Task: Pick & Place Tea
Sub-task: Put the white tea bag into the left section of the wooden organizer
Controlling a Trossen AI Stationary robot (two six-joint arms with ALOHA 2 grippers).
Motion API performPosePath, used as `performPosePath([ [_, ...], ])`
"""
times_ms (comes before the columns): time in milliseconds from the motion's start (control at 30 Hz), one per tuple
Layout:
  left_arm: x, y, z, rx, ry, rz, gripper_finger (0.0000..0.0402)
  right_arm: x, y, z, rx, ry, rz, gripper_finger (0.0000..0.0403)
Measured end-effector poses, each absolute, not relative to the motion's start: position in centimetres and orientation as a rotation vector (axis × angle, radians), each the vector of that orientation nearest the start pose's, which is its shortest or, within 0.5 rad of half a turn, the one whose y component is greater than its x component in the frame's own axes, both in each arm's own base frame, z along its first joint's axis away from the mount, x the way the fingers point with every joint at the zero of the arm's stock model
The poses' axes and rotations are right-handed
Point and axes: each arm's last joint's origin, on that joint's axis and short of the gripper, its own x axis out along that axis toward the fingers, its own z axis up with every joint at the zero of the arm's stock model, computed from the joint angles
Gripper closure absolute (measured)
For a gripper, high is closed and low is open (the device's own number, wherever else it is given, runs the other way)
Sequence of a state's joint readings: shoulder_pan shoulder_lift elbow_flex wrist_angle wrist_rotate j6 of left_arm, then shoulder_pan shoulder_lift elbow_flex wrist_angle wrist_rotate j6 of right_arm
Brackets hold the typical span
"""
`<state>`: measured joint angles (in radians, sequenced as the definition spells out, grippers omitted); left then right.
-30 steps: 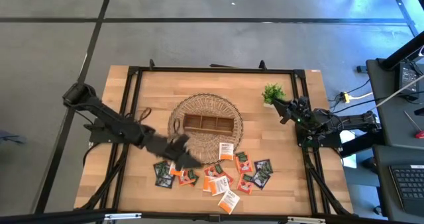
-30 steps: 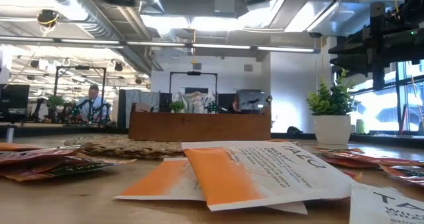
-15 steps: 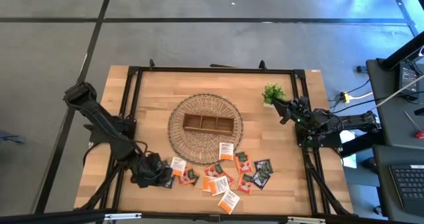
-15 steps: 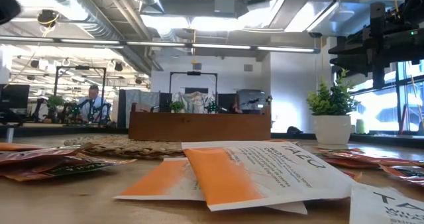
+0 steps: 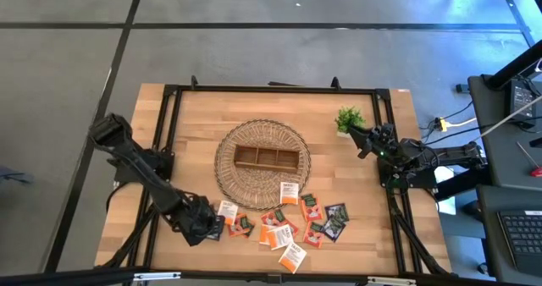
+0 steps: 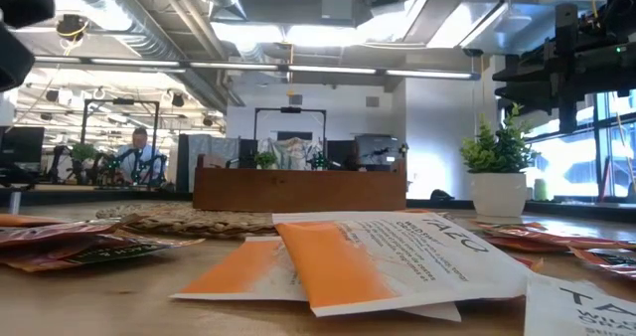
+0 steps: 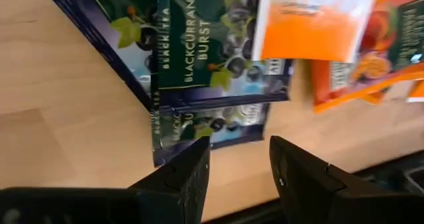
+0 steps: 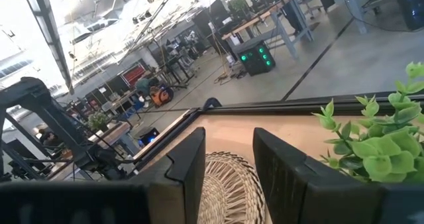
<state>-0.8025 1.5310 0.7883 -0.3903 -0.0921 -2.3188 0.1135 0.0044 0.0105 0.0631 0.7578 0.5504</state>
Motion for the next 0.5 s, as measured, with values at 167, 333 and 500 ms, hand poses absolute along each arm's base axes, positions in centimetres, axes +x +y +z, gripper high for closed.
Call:
performPosePath([
  [167, 19.21, -19.62, 15.21, -1.493, 1.110, 0.778, 0.0250, 9.09, -0.97, 17.23, 0.581, -0.247, -0.609, 0.0273],
  [333, 19.19, -19.60, 15.15, -1.484, 1.113, 0.780, 0.0251, 9.09, -0.97, 17.24, 0.582, -0.247, -0.609, 0.0273],
  [500, 19.11, -19.57, 15.11, -1.479, 1.127, 0.788, 0.0249, 9.09, -0.97, 17.24, 0.584, -0.248, -0.609, 0.0273],
])
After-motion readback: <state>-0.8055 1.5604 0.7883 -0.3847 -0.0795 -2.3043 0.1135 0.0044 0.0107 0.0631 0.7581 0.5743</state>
